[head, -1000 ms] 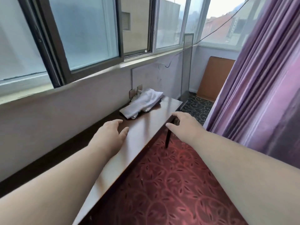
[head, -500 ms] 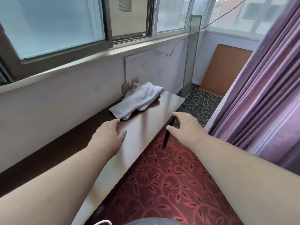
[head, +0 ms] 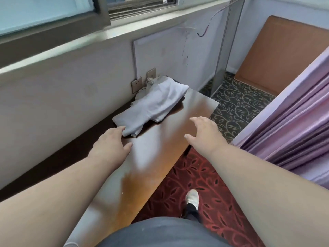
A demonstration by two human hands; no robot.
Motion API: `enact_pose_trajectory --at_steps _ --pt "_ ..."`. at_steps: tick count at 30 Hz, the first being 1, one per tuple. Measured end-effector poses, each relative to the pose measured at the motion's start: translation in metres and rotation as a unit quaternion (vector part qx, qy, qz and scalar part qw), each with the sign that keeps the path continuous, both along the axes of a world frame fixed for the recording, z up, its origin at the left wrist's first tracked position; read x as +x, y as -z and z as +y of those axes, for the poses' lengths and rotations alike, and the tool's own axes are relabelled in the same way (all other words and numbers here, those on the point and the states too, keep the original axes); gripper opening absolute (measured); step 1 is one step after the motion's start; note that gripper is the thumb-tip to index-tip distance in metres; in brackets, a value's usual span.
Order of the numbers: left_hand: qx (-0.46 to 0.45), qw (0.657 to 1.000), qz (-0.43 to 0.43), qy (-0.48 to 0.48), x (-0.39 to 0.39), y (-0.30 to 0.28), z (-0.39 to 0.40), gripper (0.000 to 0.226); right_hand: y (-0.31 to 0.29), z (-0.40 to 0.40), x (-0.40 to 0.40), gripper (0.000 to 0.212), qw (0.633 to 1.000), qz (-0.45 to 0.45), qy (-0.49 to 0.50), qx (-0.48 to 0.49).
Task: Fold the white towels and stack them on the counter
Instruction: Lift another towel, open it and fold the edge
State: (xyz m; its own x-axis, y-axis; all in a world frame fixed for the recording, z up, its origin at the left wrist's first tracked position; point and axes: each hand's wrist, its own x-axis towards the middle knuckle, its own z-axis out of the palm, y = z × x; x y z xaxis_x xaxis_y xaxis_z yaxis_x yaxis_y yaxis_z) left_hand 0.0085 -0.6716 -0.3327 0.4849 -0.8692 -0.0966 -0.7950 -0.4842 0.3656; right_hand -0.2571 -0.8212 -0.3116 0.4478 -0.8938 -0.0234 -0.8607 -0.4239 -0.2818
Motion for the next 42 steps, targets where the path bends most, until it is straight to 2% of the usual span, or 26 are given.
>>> enact_pose_trajectory --at_steps 6,9,12,18,24,27,31,33,36,39,42 --pt "0.042 0.997 -0.034 -0.049 0.02 0.038 -0.061 0.07 0.032 -0.109 0.051 0.067 0.996 0.049 -0.072 0.007" --pt "0.06 0.994 -0.042 -0.081 0.027 0.055 -0.103 0.072 0.046 -0.171 0.079 0.073 0.986 0.103 -0.131 0.018" --pt "0.073 0.992 -0.053 -0.086 0.03 0.072 -0.144 0.07 0.061 -0.226 0.102 0.081 0.966 0.172 -0.192 0.022" --pt "0.126 0.986 -0.061 -0.092 0.031 0.11 -0.198 0.053 0.098 -0.298 0.133 0.08 0.912 0.271 -0.309 -0.015" --pt "0.173 0.976 -0.054 -0.122 0.035 0.142 -0.23 0.072 0.13 -0.331 0.148 0.09 0.889 0.311 -0.332 -0.049" --pt "0.154 0.975 -0.053 -0.154 0.035 0.151 -0.239 0.064 0.139 -0.337 0.151 0.083 0.882 0.306 -0.344 -0.099" --pt "0.115 0.98 -0.029 -0.163 0.038 0.15 -0.239 0.044 0.143 -0.351 0.158 0.064 0.881 0.268 -0.365 -0.135" --pt "0.102 0.982 -0.022 -0.16 0.042 0.147 -0.233 0.041 0.14 -0.36 0.158 0.065 0.881 0.269 -0.362 -0.14" --pt "0.145 0.969 -0.013 -0.197 0.05 0.142 -0.221 0.04 0.135 -0.369 0.155 0.071 0.885 0.289 -0.334 -0.149" --pt "0.191 0.957 -0.022 -0.218 0.056 0.136 -0.21 0.048 0.124 -0.371 0.161 0.052 0.901 0.256 -0.324 -0.132" --pt "0.129 0.958 -0.026 -0.256 0.06 0.125 -0.205 0.033 0.105 -0.369 0.173 0.034 0.934 0.174 -0.294 -0.108"
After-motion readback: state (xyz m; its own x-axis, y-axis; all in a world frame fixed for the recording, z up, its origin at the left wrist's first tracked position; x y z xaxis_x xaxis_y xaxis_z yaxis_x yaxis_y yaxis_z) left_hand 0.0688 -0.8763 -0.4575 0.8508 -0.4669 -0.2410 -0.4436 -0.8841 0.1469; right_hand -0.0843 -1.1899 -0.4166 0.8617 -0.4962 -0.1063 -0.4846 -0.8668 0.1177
